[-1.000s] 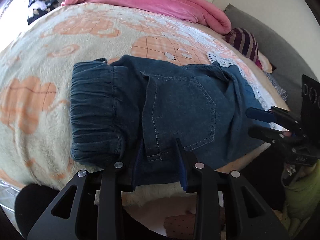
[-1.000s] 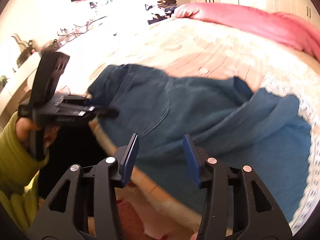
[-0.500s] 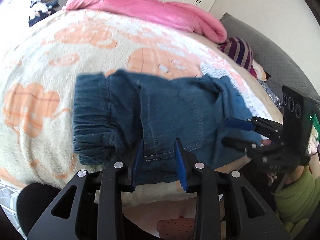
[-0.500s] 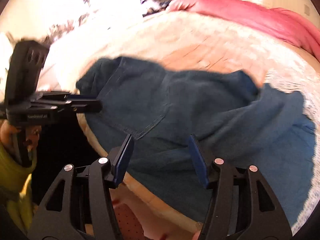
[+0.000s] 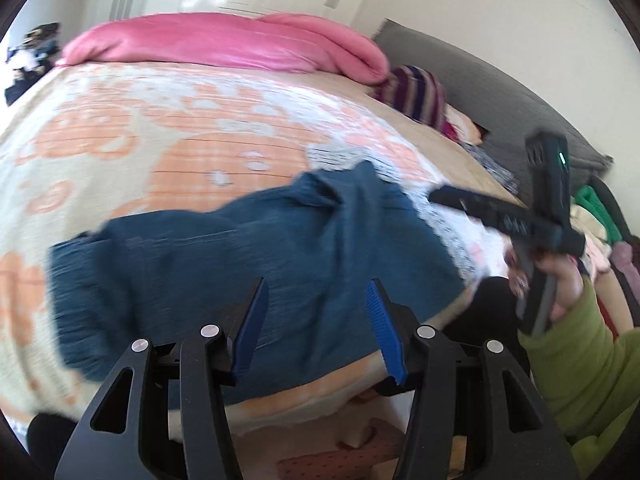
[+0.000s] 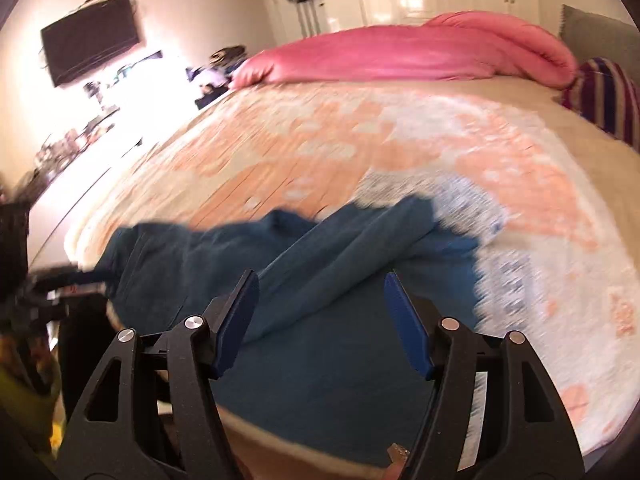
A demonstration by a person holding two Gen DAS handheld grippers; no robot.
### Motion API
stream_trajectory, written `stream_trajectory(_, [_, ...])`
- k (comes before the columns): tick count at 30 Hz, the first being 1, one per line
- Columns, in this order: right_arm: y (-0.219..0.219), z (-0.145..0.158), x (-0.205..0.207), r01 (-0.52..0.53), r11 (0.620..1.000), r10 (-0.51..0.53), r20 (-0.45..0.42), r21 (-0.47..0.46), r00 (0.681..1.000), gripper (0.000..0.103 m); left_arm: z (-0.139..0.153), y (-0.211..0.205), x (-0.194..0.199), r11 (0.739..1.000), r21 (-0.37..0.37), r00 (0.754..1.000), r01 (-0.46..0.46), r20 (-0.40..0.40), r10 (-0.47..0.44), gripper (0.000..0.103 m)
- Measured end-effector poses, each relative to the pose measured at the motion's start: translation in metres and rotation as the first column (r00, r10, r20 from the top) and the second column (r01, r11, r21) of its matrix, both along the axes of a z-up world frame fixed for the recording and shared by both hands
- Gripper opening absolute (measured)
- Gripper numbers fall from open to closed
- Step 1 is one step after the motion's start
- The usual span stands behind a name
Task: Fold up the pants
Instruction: 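Grasp the denim with the left tool while the right tool grasps the lace hem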
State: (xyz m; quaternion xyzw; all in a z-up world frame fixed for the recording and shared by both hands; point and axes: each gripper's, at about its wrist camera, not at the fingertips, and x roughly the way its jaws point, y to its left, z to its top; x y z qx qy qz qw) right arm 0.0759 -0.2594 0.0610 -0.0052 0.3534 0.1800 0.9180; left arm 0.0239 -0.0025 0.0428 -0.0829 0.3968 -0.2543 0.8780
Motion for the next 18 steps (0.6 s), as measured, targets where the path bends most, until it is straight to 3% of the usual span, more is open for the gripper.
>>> stream_trajectory(9, [0.001,0.01,0.066,-0.001,0.999,-0.001,-0.045,-0.035,0.999,0.065,-0.017,-0.064,0.041,0.989,-0.019,0.987,0.145,-0.065,-0.145,0.05])
stream_trajectory(14, [0.033,-0.006,0.111,-0.04,0.991,0.026,-0.117,-0.126,0.993,0.067,-0.042,-0.085,0.067,0.99,0.003,0.983,0.142,-0.114,-0.141,0.049])
stream_trajectory(18, [0.057,-0.026,0.142,-0.06,0.98,0.028,-0.169,-0.19,0.985,0.067,-0.057,-0.093,0.072,0.987,-0.047,0.98,0.156,-0.115,-0.161,0.046])
